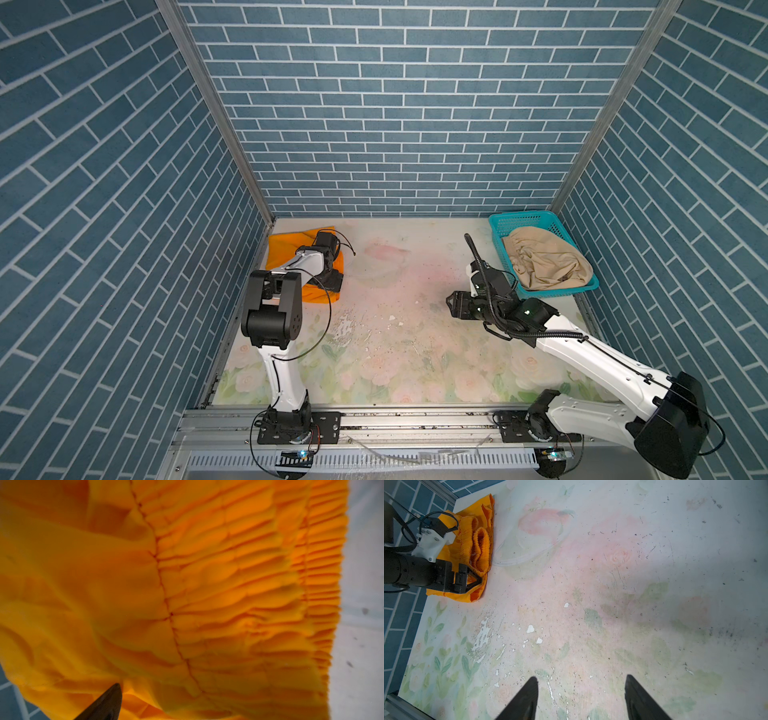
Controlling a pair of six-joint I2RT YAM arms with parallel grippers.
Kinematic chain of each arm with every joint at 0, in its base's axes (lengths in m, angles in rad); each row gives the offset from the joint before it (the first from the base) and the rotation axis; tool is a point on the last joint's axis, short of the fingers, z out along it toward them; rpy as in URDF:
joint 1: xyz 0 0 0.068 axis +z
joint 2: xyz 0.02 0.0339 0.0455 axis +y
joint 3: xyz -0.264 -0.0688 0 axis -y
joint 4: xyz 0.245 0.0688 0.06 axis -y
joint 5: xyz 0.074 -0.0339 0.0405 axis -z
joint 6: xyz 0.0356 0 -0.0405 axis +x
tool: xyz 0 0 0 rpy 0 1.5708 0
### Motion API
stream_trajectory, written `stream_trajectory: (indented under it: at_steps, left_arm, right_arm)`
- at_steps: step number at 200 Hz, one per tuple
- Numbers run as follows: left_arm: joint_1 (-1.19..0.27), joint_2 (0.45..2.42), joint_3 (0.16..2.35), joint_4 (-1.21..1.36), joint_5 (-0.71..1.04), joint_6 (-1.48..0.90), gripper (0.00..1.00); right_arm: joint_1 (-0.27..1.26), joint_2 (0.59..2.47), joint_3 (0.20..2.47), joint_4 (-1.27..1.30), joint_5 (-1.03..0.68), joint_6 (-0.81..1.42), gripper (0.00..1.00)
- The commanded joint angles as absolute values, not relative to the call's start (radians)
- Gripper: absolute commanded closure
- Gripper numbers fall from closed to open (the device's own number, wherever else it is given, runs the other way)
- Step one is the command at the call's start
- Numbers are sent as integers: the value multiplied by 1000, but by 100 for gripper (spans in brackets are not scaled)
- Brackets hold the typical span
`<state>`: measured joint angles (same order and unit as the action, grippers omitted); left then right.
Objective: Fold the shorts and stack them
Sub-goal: 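Slide the folded shorts into the far corner with the left gripper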
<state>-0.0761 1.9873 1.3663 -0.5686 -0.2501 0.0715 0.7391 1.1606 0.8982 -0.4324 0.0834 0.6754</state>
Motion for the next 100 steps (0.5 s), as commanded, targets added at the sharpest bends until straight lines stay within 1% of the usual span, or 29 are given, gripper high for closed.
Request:
stream_trajectory:
  at_steps: [1, 37, 54, 72, 86, 100]
  left_arm:
    - [-47, 2041, 1399, -558, -252, 120, 0]
    - [-35, 2048, 1413, -540, -224, 134, 0]
    - [-20, 2046, 1406, -540, -264, 130, 0]
    - [8, 2038, 1435, -588, -280, 66, 0]
    - [5, 1985, 1441, -605, -248, 26, 0]
    - [-17, 1872, 1391, -552, -218, -11, 0]
  right_arm:
    - [724, 1184, 936, -436, 100, 669, 33]
    - [696, 1208, 973, -471, 104, 640, 33]
    - [685, 1202, 978, -472, 105, 632, 32]
    - [669, 1198, 991, -490, 92, 619, 32]
    - [663, 1194, 1021, -525, 76, 603, 31]
    - [662, 1178, 1036, -545, 73, 580, 31]
